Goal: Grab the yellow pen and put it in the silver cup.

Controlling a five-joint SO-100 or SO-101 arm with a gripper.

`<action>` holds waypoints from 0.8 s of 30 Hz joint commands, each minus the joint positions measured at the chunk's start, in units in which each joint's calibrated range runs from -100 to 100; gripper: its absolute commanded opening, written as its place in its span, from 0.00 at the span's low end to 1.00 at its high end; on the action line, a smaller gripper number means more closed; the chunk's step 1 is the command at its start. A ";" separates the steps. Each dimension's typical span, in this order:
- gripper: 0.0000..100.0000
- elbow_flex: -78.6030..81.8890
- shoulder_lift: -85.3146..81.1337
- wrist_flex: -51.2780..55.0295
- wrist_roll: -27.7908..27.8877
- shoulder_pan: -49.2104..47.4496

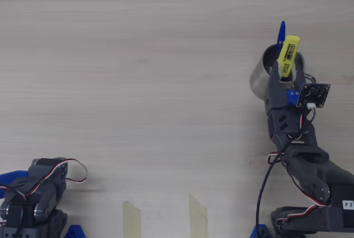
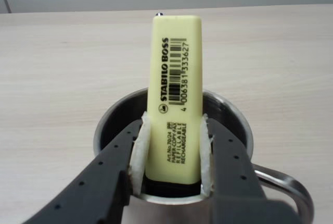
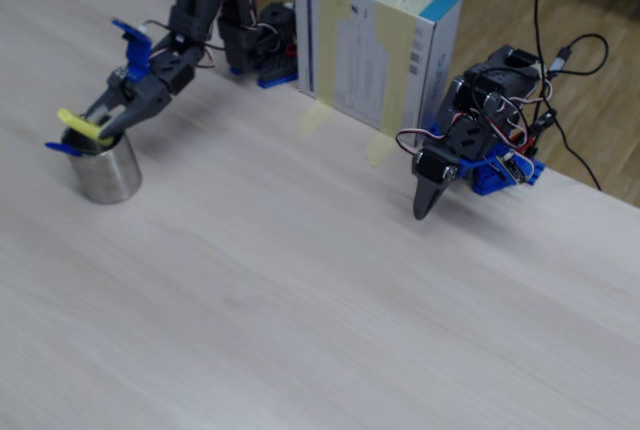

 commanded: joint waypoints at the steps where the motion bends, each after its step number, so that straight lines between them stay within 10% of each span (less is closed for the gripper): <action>1: 0.12 -0.27 -1.00 0.37 -0.13 0.26; 24: 0.17 -2.25 -3.24 0.45 0.08 -0.10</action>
